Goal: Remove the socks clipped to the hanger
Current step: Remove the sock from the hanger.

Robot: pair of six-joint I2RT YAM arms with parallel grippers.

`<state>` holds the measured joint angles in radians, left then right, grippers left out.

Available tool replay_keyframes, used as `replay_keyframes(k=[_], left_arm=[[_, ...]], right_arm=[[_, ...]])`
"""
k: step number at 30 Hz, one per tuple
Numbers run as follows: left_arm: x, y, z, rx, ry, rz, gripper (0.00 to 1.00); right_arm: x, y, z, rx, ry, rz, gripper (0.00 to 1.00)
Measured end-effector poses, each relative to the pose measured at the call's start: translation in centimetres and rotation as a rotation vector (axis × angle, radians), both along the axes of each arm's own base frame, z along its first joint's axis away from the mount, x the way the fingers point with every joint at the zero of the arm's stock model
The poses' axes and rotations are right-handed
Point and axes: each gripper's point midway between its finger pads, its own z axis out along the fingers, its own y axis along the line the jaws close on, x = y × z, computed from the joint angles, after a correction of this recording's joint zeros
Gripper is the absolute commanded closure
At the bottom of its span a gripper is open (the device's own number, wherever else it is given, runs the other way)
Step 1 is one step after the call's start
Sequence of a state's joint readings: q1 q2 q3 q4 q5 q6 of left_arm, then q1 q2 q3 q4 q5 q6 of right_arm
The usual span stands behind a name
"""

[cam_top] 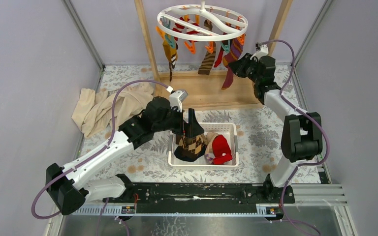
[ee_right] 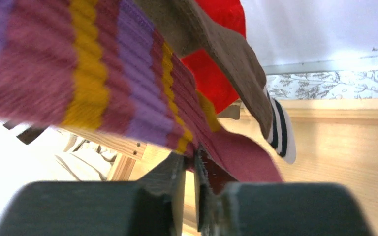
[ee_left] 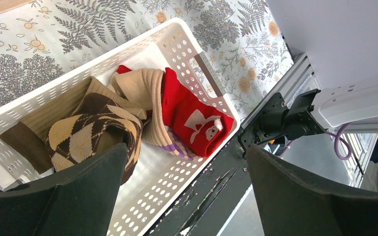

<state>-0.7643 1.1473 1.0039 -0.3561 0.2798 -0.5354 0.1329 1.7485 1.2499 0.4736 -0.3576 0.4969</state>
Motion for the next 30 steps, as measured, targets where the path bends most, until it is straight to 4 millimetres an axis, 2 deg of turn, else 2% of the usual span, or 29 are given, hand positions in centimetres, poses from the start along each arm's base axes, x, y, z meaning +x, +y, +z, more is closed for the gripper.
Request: replay_keyframes(k=[1,2,6,10,17,24,30], left_arm=[[0.0,0.0,0.0,0.000,0.000,0.000,0.01],[0.0,0.0,0.0,0.000,0.000,0.000,0.01],[0.0,0.0,-0.1,0.002,0.002,0.000,0.01],[0.0,0.0,-0.1,0.002,0.002,0.000,0.01],[0.0,0.0,0.0,0.001,0.003,0.000,0.01],[-0.1,-0.1,0.1,-0.003,0.002,-0.002,0.01],[-0.1,-0.4,0.5,-0.025,0.002,-0.010,0.01]], right_arm=[[0.0,0.1,0.2,-0.002,-0.006,0.003,0.98],[0.0,0.2,0.4,-0.002,-0.012,0.004,1.00],[-0.3,0.1,0.6,-0.012,-0.013,-0.001,1.00],[-1.9,-0.5,1.4,-0.033,-0.017,-0.015,1.00],[-6.4,-1.8,5.2,-0.057,-0.086,-0.048,1.00],[-10.8,-2.9,7.1,-0.085,-0.111,-0.064,1.00],[-14.7,-3.1,9.6,-0.084,-0.150,-0.045,1.00]])
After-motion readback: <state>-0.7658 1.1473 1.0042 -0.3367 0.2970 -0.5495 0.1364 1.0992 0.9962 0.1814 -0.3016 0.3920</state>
